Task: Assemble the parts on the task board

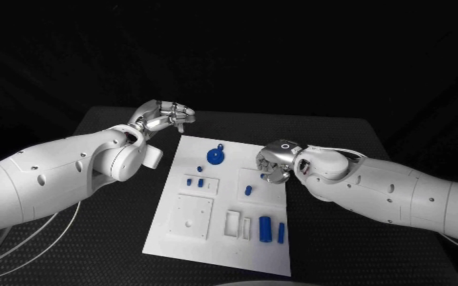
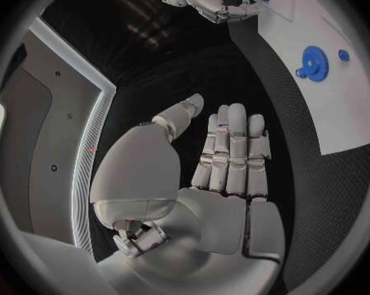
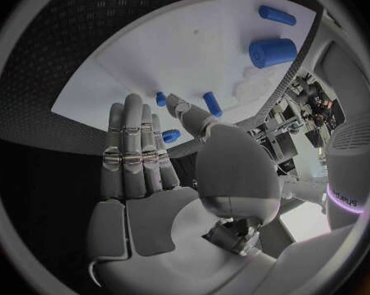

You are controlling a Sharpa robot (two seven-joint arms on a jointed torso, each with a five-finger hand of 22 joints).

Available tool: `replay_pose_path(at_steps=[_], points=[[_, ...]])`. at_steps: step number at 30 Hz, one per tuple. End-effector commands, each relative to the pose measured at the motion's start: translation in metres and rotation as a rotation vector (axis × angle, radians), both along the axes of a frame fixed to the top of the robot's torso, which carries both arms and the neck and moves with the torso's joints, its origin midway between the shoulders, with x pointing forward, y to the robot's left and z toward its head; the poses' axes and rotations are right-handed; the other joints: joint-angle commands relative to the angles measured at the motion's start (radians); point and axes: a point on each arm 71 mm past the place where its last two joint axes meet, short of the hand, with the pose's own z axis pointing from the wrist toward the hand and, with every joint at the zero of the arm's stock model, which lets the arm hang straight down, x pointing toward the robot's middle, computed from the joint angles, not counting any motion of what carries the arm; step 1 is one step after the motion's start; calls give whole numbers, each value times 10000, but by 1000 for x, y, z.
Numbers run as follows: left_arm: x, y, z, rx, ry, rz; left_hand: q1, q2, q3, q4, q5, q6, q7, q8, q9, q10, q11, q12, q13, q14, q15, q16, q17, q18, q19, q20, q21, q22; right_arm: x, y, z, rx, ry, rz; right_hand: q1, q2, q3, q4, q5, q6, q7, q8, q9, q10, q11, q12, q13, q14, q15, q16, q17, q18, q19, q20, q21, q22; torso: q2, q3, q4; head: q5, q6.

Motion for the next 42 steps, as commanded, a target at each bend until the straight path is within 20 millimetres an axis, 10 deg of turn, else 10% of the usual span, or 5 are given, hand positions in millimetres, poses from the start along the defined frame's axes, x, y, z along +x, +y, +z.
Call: replay_pose_path(at_steps=[1, 42], points=[[0, -2, 1, -127, 59, -120, -64, 36, -90, 4, 44, -104, 12, 29, -15, -60, -6, 23, 13, 74, 17, 6, 18, -4, 28, -234, -19, 17, -2, 1, -4, -205, 138, 78, 95, -42, 224, 42, -112, 125, -14, -19, -5, -9, -6, -59, -8, -11, 23, 55, 10, 59, 60, 23, -22, 32, -1, -4, -12, 33, -17], [1, 2, 0, -46, 190, -19, -62, 9, -110, -17, 58, -327, 101, -34, -56, -210, 15, 69, 37, 122, 25, 51, 71, 20, 87, -231, -38, 65, -9, 7, -22, -994, -13, 124, 354, 244, 1597, 126, -164, 880, -326, 264, 244, 770, -306, 226, 294, 119, -227, 570, 308, 59, 439, -156, 234, 410, -24, -6, -9, -24, -131]])
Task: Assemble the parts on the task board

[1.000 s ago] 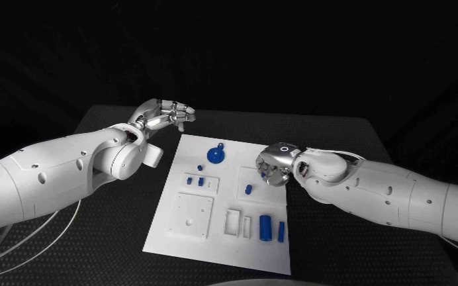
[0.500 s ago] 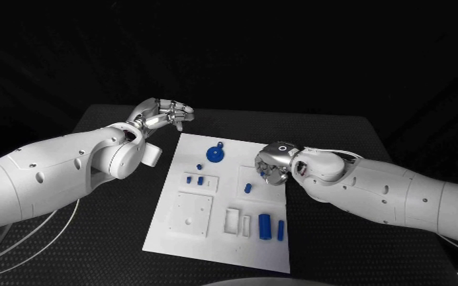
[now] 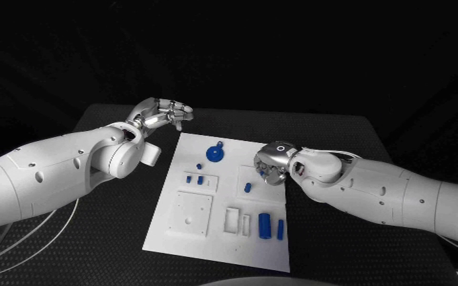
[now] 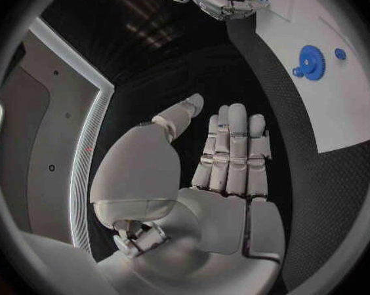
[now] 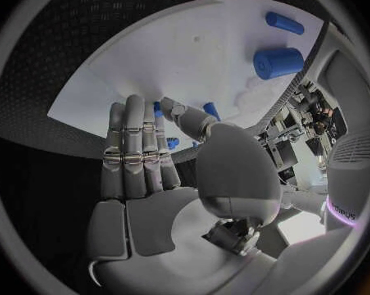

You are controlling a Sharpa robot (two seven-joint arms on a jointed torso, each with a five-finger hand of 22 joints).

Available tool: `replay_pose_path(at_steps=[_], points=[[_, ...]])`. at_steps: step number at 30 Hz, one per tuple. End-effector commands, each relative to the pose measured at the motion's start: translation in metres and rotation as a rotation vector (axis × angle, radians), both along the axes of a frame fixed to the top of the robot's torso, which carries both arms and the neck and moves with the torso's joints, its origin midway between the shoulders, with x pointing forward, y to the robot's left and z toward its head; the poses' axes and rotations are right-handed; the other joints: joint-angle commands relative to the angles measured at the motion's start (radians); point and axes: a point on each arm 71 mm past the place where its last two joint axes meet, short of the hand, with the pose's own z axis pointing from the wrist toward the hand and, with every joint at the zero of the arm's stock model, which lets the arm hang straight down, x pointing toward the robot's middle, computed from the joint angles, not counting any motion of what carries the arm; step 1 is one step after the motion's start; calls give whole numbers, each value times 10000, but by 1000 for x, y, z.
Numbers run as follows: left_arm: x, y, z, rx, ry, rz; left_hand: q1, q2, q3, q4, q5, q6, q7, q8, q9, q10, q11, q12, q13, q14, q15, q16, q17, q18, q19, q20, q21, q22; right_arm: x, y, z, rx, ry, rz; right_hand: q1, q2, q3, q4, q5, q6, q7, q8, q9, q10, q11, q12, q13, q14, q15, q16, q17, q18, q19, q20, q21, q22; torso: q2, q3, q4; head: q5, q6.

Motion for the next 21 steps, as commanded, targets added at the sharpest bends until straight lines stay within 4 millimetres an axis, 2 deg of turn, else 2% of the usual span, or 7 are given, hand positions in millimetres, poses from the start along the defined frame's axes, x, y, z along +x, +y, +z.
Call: replay_pose_path(at_steps=[1, 11, 17, 21], points=[[0, -2, 1, -108, 15, -112, -63, 11, -57, -13, 59, -80, -4, -34, -9, -72, 14, 70, 11, 86, -11, 51, 17, 100, 87, -231, -39, 23, -4, -2, -8, -443, 160, -16, 28, 3, 81, 10, -46, 73, -10, 17, 30, 100, -23, 68, 19, -17, -88, 70, 20, 61, 70, 3, 32, 19, -6, 2, 0, -5, 1], [1, 0, 1, -77, 2, -41, -73, 22, -56, -3, 76, -111, 8, -40, -14, -90, 17, 82, 17, 95, -8, 57, 25, 103, 98, -228, -45, 29, -9, -3, -2, -25, -42, 52, 1, -13, 145, 1, -53, 143, -40, 44, 61, 176, -57, 94, 57, -10, -119, 123, 48, 61, 123, -23, 54, 47, -1, 3, -1, 8, 24], [2, 2, 1, -65, -5, -9, -77, 24, -56, 0, 79, -120, 12, -42, -15, -96, 17, 86, 19, 97, -8, 58, 27, 104, 101, -227, -47, 30, -7, 1, 8, 435, -465, 128, 20, -97, 286, 38, -66, 185, -62, 60, 98, 247, -92, 116, 100, 15, -159, 200, 89, 61, 207, -60, 88, 79, 2, 8, -27, 13, 25], [2, 2, 1, -58, -10, 9, -82, 23, -58, 3, 81, -133, 16, -45, -17, -102, 18, 89, 20, 99, -7, 59, 29, 106, 105, -226, -49, 32, -5, -1, 12, 466, -565, 54, 27, -142, 338, 59, -62, 210, -74, 70, 117, 280, -107, 126, 122, 29, -175, 241, 109, 61, 243, -78, 114, 105, 4, 0, -10, -19, 42]])
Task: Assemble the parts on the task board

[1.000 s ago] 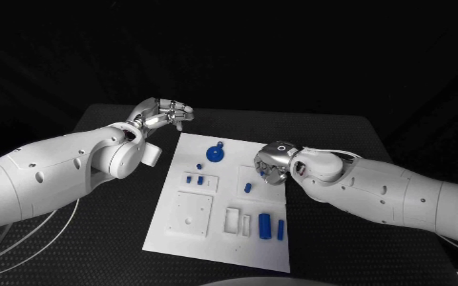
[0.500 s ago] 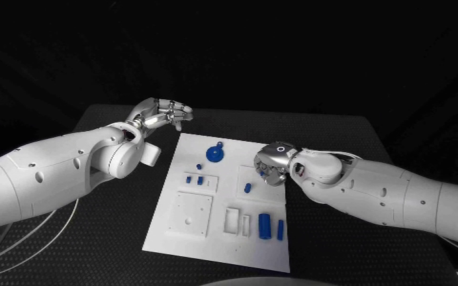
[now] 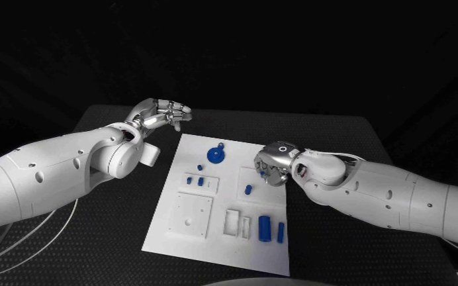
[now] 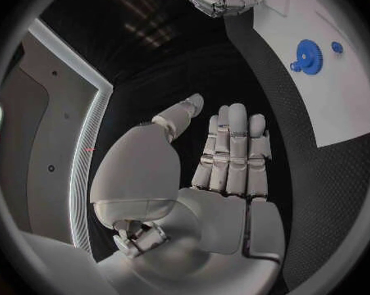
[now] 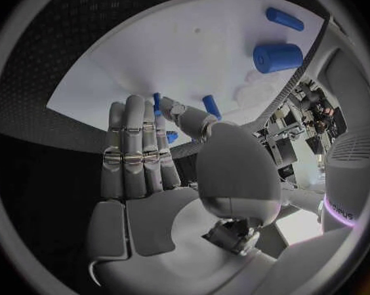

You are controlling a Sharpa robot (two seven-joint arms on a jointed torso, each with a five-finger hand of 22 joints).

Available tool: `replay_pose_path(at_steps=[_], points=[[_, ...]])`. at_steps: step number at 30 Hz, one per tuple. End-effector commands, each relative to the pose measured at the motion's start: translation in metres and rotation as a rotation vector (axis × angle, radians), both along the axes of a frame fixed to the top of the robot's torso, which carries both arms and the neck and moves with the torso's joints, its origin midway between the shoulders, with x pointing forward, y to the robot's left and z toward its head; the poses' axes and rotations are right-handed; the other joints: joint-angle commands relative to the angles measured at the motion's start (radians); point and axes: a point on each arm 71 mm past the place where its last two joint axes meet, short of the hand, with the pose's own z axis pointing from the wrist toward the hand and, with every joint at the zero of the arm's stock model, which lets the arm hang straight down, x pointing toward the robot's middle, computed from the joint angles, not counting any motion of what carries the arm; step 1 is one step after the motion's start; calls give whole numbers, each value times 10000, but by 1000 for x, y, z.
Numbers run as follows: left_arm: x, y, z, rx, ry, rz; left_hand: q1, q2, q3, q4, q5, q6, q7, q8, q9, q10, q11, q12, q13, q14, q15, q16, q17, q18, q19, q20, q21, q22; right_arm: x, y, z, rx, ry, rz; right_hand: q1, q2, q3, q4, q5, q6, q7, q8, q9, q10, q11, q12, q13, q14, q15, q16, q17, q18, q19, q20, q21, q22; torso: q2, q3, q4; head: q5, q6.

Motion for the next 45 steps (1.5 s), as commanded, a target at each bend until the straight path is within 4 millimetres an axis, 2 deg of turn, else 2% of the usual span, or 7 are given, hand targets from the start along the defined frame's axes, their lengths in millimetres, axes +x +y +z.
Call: replay_pose_path(at_steps=[1, 15, 23, 32, 34, 36, 45], points=[[0, -2, 1, -107, -14, -101, -83, 23, -59, 4, 47, -63, 15, -45, -10, -68, -15, 50, 13, 62, 27, 59, 11, 180, 66, -188, -50, 35, 1, 0, 5, 108, -308, 84, -11, -104, 58, 12, -62, 62, -13, 36, 28, 104, -1, 48, 18, -13, -70, 57, 19, 61, 86, 9, 72, 18, 2, -8, 12, -28, 11], [1, 0, 1, -93, 0, -78, -103, 24, -63, 18, 55, -109, 32, -56, -17, -94, -11, 62, 19, 67, 30, 60, 17, 186, 78, -186, -60, 39, -1, -1, 21, 469, -230, 95, -17, -155, 126, 67, -61, 78, -20, 40, 53, 130, -11, 50, 44, -10, -80, 103, 39, 61, 112, -6, 94, 51, 3, -4, 13, -27, -3], [1, 0, 1, -83, -27, -37, -104, 22, -63, 18, 57, -121, 36, -59, -19, -102, -10, 65, 20, 69, 31, 60, 19, 188, 81, -186, -63, 41, -8, 14, 40, 1834, -699, 386, -29, -158, 134, 86, -58, 80, -21, 40, 59, 134, -13, 50, 50, -11, -82, 113, 43, 61, 116, -6, 98, 59, -3, -13, 14, 54, 23], [3, 2, 1, -93, -72, 149, -105, 27, -61, 22, 60, -129, 40, -59, -20, -107, -10, 71, 23, 71, 31, 61, 21, 190, 85, -185, -67, 42, -15, 44, 49, 2799, -1091, 988, -15, -170, 161, 101, -49, 87, -25, 40, 68, 142, -18, 48, 60, -9, -92, 129, 48, 61, 134, -18, 110, 73, -6, -22, 21, 287, 105], [2, 1, 2, -150, -86, 170, -108, 30, -60, 25, 61, -130, 40, -57, -19, -106, -10, 74, 25, 73, 31, 61, 22, 191, 87, -185, -68, 42, -16, 52, 49, 2829, -1032, 1110, -10, -172, 170, 107, -55, 80, -23, 36, 70, 132, -16, 40, 60, -9, -94, 136, 49, 61, 139, -21, 113, 77, -3, -36, 40, 317, 170], [2, 2, 2, -211, -90, 282, -111, 34, -59, 29, 63, -131, 41, -55, -19, -102, -11, 81, 28, 74, 30, 62, 23, 191, 90, -184, -69, 43, -16, 59, 47, 2836, -1004, 1211, -10, -173, 170, 108, -58, 79, -23, 35, 71, 130, -16, 39, 61, -9, -94, 137, 50, 61, 139, -22, 113, 78, 4, -39, 37, 438, 210], [5, 2, 2, -411, -68, 660, -116, 17, -62, 32, 66, -126, 38, -42, -15, -86, -18, 107, 39, 74, 26, 59, 26, 195, 96, -184, -76, 46, -20, 84, 29, 2777, -689, 1521, -13, -158, 168, 116, -54, 73, -21, 31, 75, 126, -14, 33, 63, -10, -93, 145, 52, 61, 141, -24, 116, 84, -3, -40, 46, 852, 207]])
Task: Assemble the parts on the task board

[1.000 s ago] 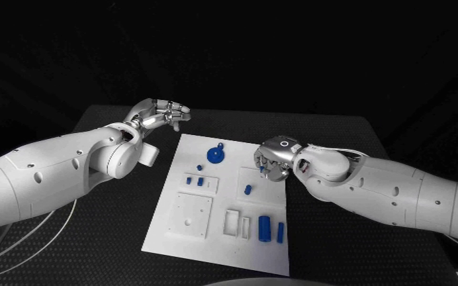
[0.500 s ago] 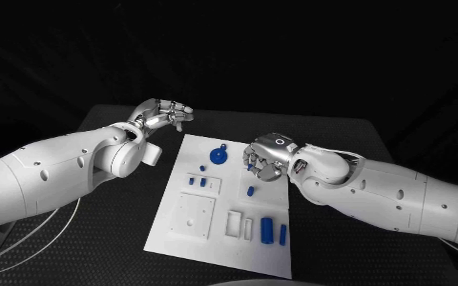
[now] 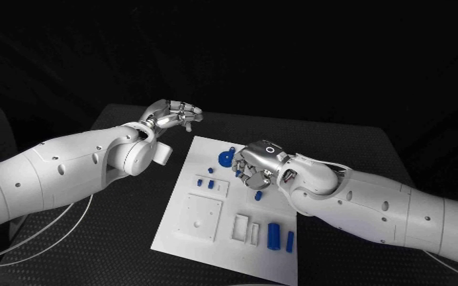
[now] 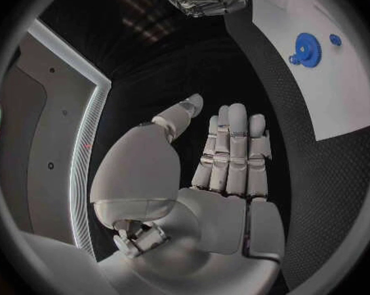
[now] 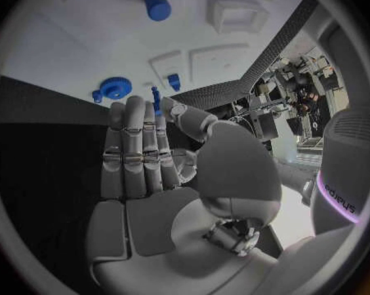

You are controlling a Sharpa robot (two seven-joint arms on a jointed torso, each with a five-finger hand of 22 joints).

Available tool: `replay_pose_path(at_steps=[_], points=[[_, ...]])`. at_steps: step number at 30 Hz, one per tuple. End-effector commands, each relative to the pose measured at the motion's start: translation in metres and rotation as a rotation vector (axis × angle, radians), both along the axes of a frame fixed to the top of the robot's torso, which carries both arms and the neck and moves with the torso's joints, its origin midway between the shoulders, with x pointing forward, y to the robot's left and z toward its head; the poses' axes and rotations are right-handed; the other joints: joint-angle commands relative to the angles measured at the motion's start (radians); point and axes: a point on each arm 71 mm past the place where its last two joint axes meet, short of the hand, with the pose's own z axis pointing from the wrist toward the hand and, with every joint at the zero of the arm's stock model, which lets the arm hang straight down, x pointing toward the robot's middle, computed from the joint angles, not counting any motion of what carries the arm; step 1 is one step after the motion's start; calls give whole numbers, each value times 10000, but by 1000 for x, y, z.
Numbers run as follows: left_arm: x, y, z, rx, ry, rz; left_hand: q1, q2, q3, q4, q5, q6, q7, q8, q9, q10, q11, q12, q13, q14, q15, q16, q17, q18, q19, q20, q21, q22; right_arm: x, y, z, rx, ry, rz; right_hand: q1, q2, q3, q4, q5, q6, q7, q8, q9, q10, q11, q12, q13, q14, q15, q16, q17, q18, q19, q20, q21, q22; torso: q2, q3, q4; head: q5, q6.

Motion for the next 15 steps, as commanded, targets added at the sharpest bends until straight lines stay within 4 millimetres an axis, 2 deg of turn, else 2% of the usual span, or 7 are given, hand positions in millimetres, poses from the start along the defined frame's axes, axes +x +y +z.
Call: replay_pose_path(at_steps=[1, 2, 10, 12, 15], points=[[2, -2, 2, -253, -112, 238, -76, -25, -35, 5, 67, -87, 7, -41, -7, -59, 11, 69, 14, 76, 24, 59, 11, 177, 75, -210, -38, 44, -5, 9, -7, 73, 37, 260, -11, -74, 63, 11, -24, 57, 13, 61, 11, 55, -14, 39, 16, 16, -64, 31, 13, 61, 53, -7, 44, 18, 6, -3, 12, 219, -12], [2, -3, 2, -252, -111, 236, -76, -25, -35, 6, 68, -87, 6, -40, -7, -59, 10, 70, 14, 76, 24, 59, 12, 177, 76, -210, -39, 44, -7, 13, -9, 63, 83, 325, -11, -73, 63, 11, -24, 56, 13, 61, 11, 55, -14, 38, 17, 16, -64, 32, 13, 61, 53, -7, 44, 18, 11, 8, 13, 254, -25], [5, -6, 3, -253, -148, 212, -73, -33, -32, 7, 70, -83, 4, -33, -5, -56, 7, 81, 19, 77, 21, 59, 13, 179, 78, -210, -43, 46, -16, 36, -25, -278, 346, 657, -14, -39, 49, 2, -16, 45, 17, 53, 17, 49, -12, 29, 22, 11, -64, 43, 16, 61, 49, -9, 46, 30, 24, 12, -18, 701, -103], [5, -8, 3, -262, -147, 182, -73, -33, -31, 8, 71, -83, 3, -32, -5, -56, 7, 83, 20, 77, 21, 59, 14, 179, 78, -210, -44, 46, -18, 38, -28, -314, 428, 713, -18, -26, 41, -5, -18, 39, 19, 50, 20, 47, -12, 26, 24, 10, -65, 47, 17, 61, 49, -11, 49, 35, 22, 9, -20, 764, -96], [5, -9, 3, -263, -120, 163, -72, -34, -30, 9, 71, -83, 3, -30, -4, -56, 7, 86, 21, 78, 20, 58, 14, 179, 79, -211, -45, 47, -21, 43, -30, -322, 504, 826, -22, -12, 26, -20, -14, 37, 20, 48, 26, 47, -12, 23, 29, 12, -67, 58, 20, 61, 55, -14, 57, 46, 16, 9, -6, 767, -130]])
